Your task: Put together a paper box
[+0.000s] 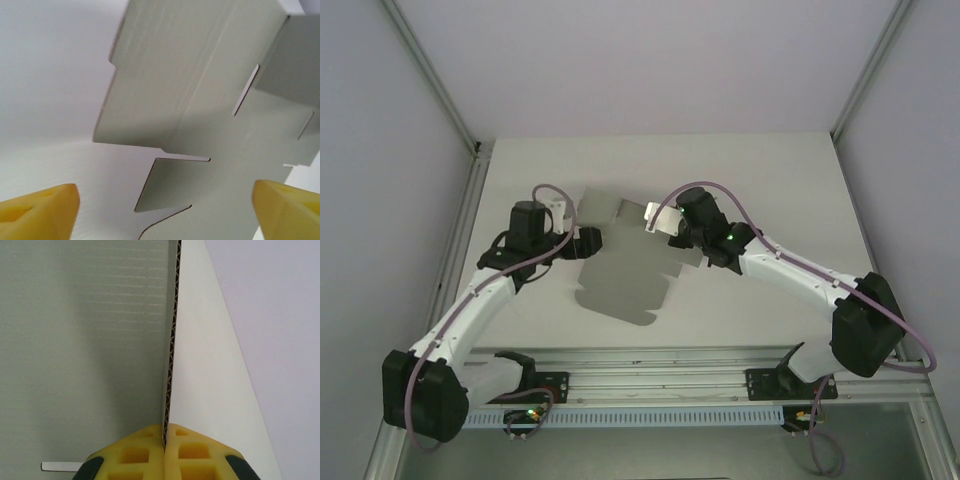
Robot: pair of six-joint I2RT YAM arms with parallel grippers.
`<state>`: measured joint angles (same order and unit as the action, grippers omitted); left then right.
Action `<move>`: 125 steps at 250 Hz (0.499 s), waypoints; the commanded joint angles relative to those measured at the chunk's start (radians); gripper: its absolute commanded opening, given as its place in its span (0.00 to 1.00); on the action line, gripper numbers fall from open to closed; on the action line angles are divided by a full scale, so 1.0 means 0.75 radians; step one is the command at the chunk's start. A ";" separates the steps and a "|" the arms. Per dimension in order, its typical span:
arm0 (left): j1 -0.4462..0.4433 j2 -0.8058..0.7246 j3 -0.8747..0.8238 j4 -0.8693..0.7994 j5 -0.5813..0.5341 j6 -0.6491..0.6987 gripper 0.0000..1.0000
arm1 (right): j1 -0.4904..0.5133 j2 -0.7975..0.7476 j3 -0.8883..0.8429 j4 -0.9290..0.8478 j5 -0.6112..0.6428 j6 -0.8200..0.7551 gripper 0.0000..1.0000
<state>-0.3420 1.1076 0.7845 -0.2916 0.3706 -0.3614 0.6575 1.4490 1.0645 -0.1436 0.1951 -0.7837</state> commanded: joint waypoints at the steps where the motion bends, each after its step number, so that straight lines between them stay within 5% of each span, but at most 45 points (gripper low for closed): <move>1: 0.040 0.023 -0.039 0.157 0.218 0.062 0.81 | -0.009 -0.047 -0.010 -0.029 -0.049 0.025 0.00; 58: 0.050 0.097 -0.074 0.264 0.367 0.098 0.66 | -0.018 -0.058 -0.003 -0.029 -0.072 0.042 0.00; 125: 0.041 0.090 -0.141 0.257 0.282 0.128 0.68 | -0.038 -0.062 0.009 -0.037 -0.117 0.069 0.00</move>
<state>-0.3069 1.1816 0.7010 -0.1184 0.5873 -0.3027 0.6384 1.4307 1.0637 -0.1616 0.1436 -0.7570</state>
